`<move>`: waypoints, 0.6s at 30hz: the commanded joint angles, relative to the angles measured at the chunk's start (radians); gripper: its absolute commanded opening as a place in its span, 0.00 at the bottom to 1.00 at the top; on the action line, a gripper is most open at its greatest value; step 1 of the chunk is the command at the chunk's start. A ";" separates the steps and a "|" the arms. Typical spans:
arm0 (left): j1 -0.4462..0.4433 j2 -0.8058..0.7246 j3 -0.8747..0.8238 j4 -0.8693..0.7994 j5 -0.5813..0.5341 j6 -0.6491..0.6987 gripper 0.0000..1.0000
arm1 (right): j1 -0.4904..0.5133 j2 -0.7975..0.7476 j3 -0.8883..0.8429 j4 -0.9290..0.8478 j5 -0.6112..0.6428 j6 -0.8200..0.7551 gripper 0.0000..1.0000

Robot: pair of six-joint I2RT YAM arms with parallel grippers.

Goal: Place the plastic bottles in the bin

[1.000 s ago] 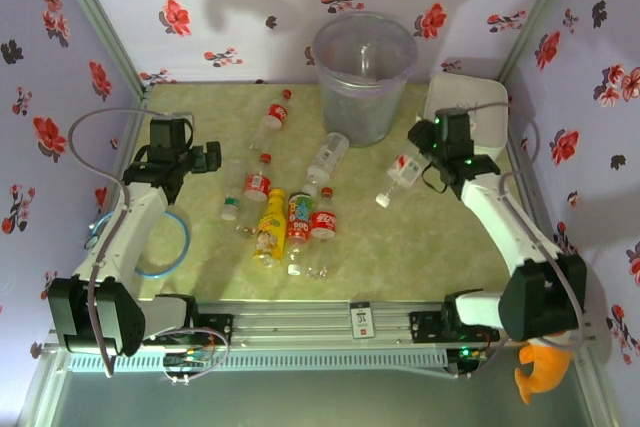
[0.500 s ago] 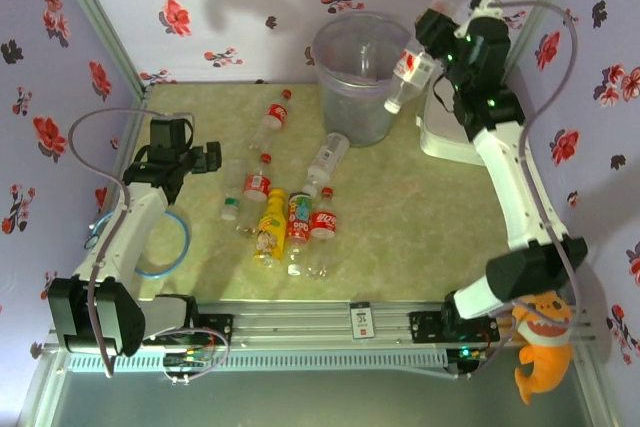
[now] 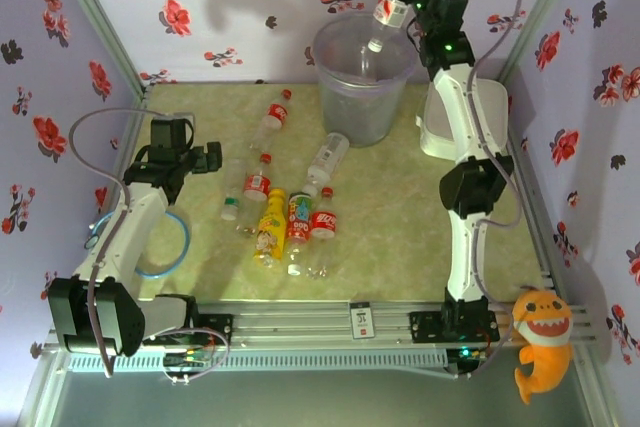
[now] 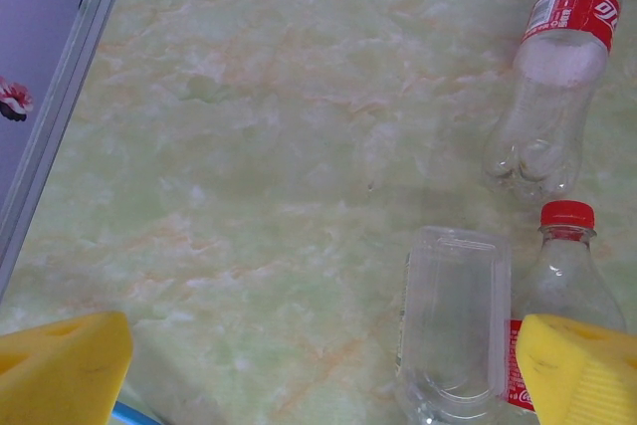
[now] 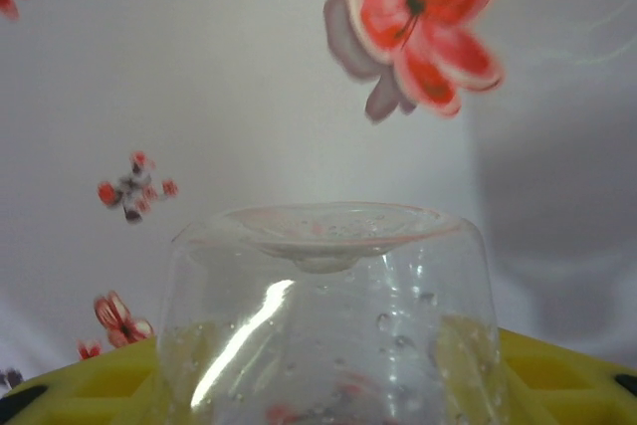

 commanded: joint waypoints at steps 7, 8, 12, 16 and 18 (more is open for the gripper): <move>-0.008 -0.002 -0.010 -0.007 -0.012 0.013 1.00 | -0.006 -0.001 -0.155 -0.021 -0.111 -0.223 0.56; -0.008 0.000 -0.012 -0.007 -0.012 0.013 1.00 | -0.007 -0.002 -0.178 -0.027 -0.112 -0.240 0.57; -0.007 0.010 -0.010 -0.010 -0.011 0.012 1.00 | -0.006 0.000 -0.239 -0.048 -0.131 -0.266 0.57; -0.008 0.017 -0.010 -0.012 -0.012 0.015 1.00 | -0.006 -0.020 -0.331 0.002 -0.118 -0.267 0.61; -0.006 0.019 -0.010 -0.013 -0.013 0.019 1.00 | -0.006 -0.021 -0.349 0.005 -0.114 -0.267 0.68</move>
